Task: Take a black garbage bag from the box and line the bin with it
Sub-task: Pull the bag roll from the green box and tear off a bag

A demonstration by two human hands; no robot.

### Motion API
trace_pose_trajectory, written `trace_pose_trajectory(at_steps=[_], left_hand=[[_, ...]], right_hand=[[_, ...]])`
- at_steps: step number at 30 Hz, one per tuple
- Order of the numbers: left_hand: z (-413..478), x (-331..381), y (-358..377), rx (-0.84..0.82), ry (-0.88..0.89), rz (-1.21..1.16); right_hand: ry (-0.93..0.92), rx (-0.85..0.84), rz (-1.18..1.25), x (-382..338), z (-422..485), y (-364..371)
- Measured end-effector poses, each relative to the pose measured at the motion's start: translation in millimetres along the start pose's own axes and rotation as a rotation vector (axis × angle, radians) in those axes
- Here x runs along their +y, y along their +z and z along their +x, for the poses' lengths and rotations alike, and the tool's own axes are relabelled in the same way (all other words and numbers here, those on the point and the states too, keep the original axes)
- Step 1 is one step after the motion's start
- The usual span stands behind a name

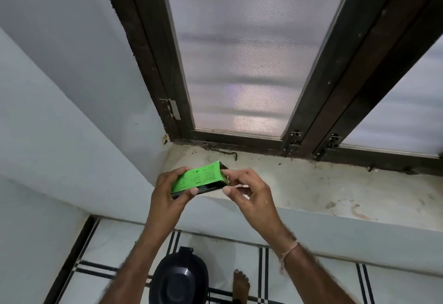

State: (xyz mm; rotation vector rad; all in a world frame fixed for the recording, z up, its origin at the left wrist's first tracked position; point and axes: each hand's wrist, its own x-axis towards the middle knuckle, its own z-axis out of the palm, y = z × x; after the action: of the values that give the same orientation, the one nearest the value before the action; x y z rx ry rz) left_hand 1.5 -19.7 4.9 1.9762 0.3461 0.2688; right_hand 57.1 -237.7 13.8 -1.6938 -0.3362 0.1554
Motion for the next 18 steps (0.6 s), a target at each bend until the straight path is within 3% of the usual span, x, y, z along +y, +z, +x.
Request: trace_pose_trajectory(at_steps=[5,10,18], left_hand=[[-7.5,8.7,-4.5,-0.036,0.021,0.002],[-12.1,10.3,-9.1,-0.025,0.031,0.006],[-18.5,17.7,-7.6,-0.042,0.031,-0.021]], right_hand=[[0.06,-0.087,-0.008,-7.1,-6.1,-3.7],[0.069,0.071,0.144,-16.3,-13.3,-7.0],[0.106,-0.004,0.253,-19.7,-15.1,-3.6]])
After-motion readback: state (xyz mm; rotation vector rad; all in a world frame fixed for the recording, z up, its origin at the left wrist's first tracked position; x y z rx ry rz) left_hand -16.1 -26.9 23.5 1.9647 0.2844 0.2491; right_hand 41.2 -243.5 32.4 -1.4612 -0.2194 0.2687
